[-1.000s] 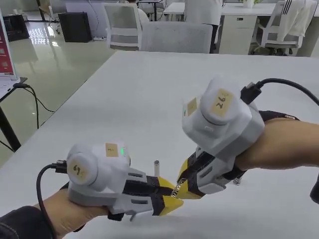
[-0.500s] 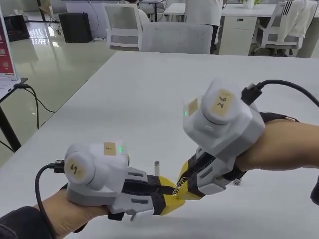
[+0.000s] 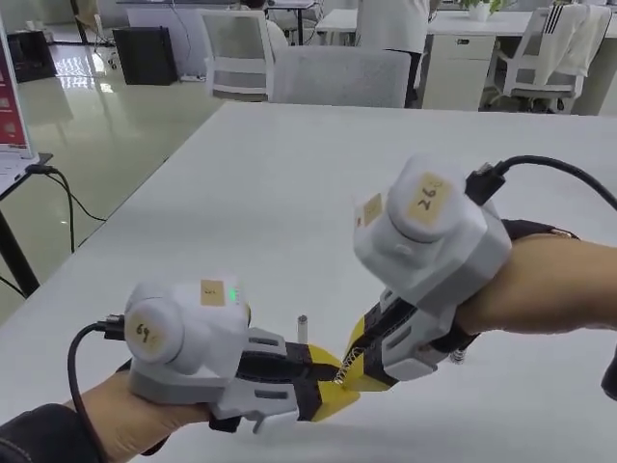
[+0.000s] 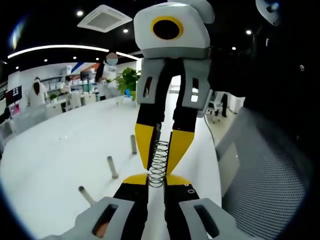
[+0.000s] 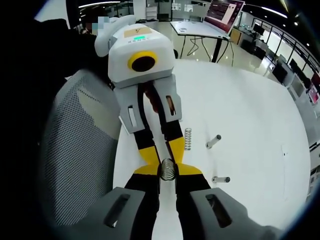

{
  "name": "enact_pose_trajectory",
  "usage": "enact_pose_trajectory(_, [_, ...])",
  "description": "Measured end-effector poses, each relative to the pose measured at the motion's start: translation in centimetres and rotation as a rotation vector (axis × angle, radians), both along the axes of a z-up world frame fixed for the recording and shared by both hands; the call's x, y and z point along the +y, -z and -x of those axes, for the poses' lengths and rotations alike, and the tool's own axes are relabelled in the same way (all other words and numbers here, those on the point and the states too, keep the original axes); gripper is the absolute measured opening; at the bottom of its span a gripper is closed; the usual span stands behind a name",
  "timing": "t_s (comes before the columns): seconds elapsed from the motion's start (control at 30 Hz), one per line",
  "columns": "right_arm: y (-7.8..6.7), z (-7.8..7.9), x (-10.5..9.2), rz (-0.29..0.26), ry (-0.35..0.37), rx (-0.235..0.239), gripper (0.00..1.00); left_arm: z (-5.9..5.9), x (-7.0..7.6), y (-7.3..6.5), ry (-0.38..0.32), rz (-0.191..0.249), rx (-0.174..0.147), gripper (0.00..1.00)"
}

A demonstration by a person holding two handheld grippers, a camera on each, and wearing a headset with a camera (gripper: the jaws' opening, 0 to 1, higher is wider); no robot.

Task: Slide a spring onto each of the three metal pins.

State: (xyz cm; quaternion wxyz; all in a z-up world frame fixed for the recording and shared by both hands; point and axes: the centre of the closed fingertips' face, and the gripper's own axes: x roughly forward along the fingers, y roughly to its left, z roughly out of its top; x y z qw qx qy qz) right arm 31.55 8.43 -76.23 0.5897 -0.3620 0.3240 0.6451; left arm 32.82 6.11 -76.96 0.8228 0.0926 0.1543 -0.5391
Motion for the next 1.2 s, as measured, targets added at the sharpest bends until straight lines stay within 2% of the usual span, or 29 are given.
enact_pose_trajectory(0.2, [-0.2,-0.1,0.0,0.003,-0.002,-0.002,0.08,0.0,0.0,0.0,-0.004,0.004,0.011,0.04])
enact_pose_trajectory(0.57, [-0.2,-0.6,-0.5,0.014,0.006,-0.017,0.08,0.0,0.5,0.3,-0.011,0.002,0.030,0.11])
enact_pose_trajectory(0.93, [-0.2,-1.2,-1.2,0.029,0.018,-0.026,0.08,-0.5,2.1,0.2,-0.057,0.007,0.033,0.19])
enact_pose_trajectory(1.2, [-0.4,-1.5,-1.4,0.034,0.023,-0.034,0.08,-0.3,3.2,0.6,-0.085,0.013,0.046,0.25])
